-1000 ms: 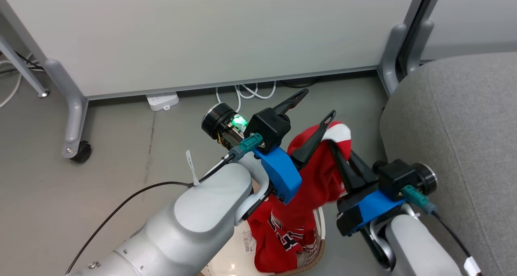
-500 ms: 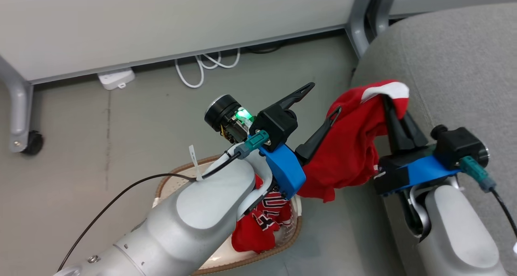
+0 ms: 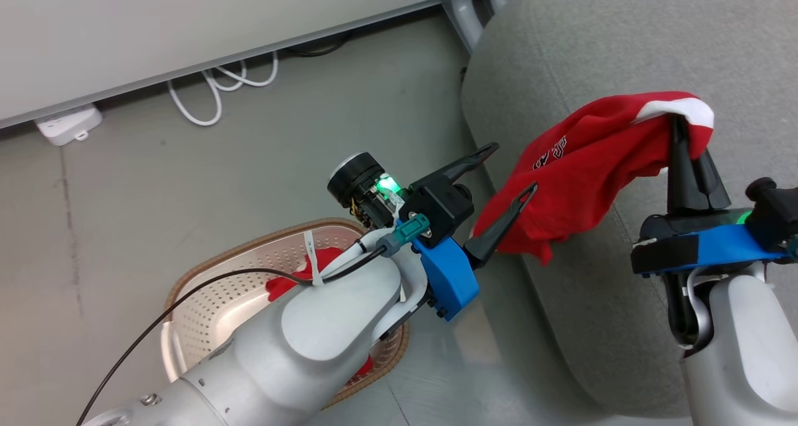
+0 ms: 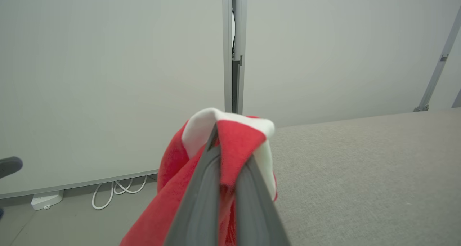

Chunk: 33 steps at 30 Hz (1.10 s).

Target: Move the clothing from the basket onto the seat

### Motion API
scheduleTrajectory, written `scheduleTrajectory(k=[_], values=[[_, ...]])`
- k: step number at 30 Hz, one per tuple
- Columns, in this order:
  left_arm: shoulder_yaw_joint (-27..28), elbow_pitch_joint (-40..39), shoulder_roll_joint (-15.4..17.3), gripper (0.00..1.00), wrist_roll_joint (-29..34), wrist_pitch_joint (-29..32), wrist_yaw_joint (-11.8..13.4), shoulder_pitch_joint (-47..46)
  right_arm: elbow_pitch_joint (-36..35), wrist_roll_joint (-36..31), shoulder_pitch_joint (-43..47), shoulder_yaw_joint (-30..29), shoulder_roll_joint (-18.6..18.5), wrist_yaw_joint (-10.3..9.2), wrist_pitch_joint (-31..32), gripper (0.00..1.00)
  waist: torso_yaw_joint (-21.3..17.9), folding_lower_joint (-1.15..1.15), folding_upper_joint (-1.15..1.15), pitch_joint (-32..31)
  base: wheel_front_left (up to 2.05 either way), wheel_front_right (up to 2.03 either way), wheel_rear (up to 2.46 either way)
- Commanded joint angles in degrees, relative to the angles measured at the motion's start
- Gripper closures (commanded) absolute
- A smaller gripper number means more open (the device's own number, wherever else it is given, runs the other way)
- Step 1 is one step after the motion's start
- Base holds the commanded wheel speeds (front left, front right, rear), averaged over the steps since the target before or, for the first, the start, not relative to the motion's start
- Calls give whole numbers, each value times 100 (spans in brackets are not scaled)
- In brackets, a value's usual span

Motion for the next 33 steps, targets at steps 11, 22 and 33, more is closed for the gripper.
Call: scheduleTrajectory(k=[11, 22, 33], values=[[-243, 69, 5, 0, -20, 58, -59, -12, -173, 30, 292, -485, 115, -2, -1, 100, -568, -1, 0, 264, 0, 0, 0], [-391, 70, 0, 0, -67, 57, -37, 34, -164, 54, 461, -605, 190, -2, -1, 100, -682, -1, 0, 307, 0, 0, 0], [-396, 40, -1, 0, -55, 66, 72, -194, -607, 159, -259, -601, -144, -2, -2, 100, -686, -1, 0, 583, 0, 0, 0]])
